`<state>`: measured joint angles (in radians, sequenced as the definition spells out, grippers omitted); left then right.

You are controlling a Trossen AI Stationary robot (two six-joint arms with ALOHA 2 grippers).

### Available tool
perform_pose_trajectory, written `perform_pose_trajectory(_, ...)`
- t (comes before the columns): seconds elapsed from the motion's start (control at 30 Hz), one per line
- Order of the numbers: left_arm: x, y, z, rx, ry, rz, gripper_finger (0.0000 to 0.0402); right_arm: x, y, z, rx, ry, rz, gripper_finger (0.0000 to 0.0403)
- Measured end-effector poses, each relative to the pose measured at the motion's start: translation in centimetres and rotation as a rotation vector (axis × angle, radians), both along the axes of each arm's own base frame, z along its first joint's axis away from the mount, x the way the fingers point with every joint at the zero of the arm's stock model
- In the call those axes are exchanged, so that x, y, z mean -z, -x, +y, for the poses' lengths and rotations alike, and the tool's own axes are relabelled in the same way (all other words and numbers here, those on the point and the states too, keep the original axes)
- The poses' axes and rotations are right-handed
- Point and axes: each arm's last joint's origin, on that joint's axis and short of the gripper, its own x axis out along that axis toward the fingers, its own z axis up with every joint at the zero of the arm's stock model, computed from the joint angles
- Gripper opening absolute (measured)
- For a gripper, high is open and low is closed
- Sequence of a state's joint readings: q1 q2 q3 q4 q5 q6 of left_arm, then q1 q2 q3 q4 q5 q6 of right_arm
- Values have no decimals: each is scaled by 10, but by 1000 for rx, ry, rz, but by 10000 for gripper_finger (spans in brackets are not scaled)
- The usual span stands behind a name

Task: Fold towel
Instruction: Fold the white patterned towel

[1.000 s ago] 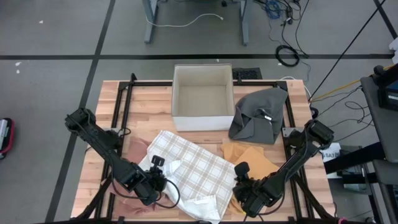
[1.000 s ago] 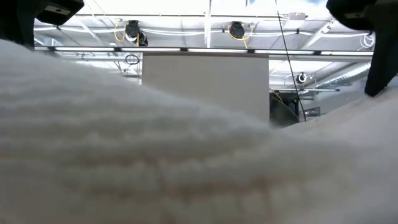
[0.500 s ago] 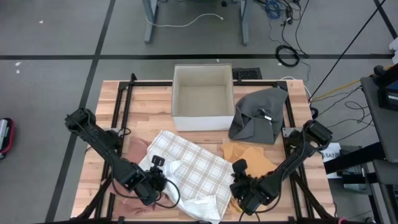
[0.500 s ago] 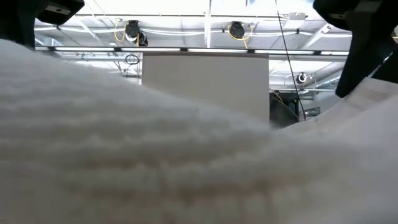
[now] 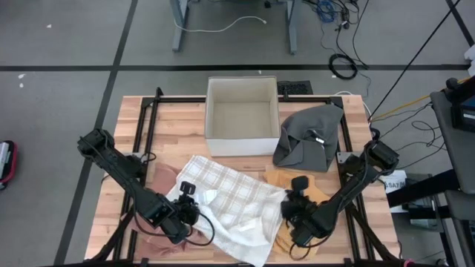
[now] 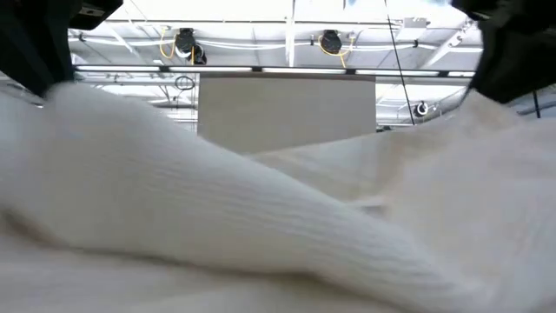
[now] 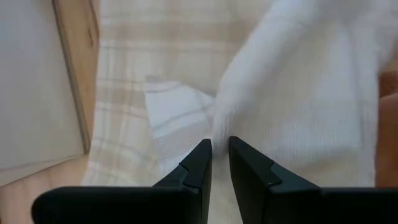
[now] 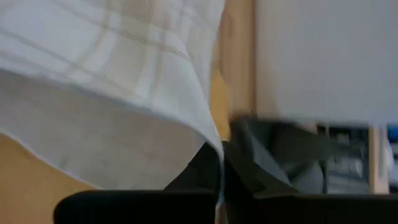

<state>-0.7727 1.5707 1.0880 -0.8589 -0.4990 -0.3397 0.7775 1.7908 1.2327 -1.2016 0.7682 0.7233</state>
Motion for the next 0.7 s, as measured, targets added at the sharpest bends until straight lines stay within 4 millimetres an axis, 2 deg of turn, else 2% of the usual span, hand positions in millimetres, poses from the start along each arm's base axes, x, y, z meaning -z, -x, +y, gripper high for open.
perform_pose_trajectory(0.1,0,0,1,-7,-18,-16,62,-2,12,3,41,-20,30,1)
perform_pose_trajectory(0.3,-1,-1,4,-39,-54,-36,62,-1,21,10,75,-73,47,0)
perform_pose_trajectory(0.53,-1,-1,5,-42,-65,-46,62,-10,49,6,240,21,77,0)
perform_pose_trajectory(0.7,-2,-7,12,-73,-110,-82,62,-4,51,16,223,-95,140,0)
